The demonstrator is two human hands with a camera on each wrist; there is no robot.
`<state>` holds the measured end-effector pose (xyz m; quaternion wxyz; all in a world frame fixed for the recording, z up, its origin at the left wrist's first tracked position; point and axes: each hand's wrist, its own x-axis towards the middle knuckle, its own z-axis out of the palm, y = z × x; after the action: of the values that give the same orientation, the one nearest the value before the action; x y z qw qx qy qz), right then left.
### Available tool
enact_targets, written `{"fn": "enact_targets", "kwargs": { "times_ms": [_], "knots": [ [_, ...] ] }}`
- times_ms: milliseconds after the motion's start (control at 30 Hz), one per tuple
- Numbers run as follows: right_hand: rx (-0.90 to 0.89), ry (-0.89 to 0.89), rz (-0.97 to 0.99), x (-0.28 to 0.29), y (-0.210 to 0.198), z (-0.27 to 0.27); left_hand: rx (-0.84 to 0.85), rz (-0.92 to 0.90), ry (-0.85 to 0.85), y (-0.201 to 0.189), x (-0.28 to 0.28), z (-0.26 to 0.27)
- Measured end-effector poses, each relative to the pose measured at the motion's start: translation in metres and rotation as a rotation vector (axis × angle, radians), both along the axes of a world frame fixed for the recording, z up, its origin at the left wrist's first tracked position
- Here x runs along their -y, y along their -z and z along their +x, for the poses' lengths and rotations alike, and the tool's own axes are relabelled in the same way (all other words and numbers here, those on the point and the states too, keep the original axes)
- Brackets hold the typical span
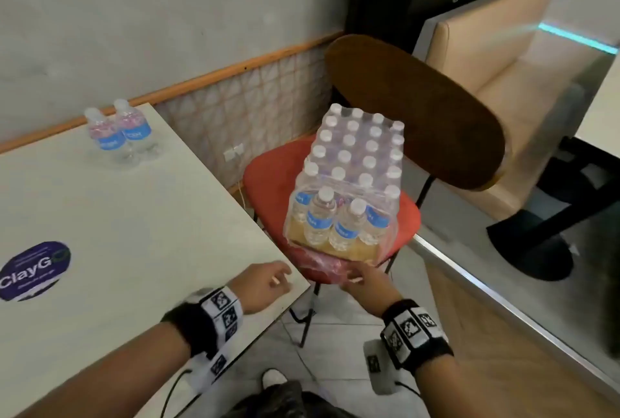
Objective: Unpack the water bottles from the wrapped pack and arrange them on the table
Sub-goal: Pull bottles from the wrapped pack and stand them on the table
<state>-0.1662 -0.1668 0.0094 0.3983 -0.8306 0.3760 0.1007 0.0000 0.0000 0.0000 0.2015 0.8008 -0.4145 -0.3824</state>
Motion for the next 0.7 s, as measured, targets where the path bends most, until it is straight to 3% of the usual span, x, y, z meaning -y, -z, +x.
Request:
{"fn": "enact_targets", "kwargs": {
  "times_ms": [133, 300, 533, 700],
  "knots": [
    [0.268, 0.228, -0.066, 0.041, -0.021, 0.022, 0.069, -0.253, -0.088, -0.023, 0.081, 0.028],
    [0.336, 0.165, -0.13, 0.064, -0.017, 0.047, 0.167, -0.227, -0.029, -0.025, 0.131, 0.04],
    [0.397, 0.175, -0.106, 0.064, -0.006, 0.047, 0.247, -0.299, -0.08, -0.031, 0.135, 0.031],
    [0.472, 0.231, -0.011, 0.047, -0.004, 0.047, 0.159, -0.32, -0.174, -0.039, 0.102, 0.039]
  ]
}}
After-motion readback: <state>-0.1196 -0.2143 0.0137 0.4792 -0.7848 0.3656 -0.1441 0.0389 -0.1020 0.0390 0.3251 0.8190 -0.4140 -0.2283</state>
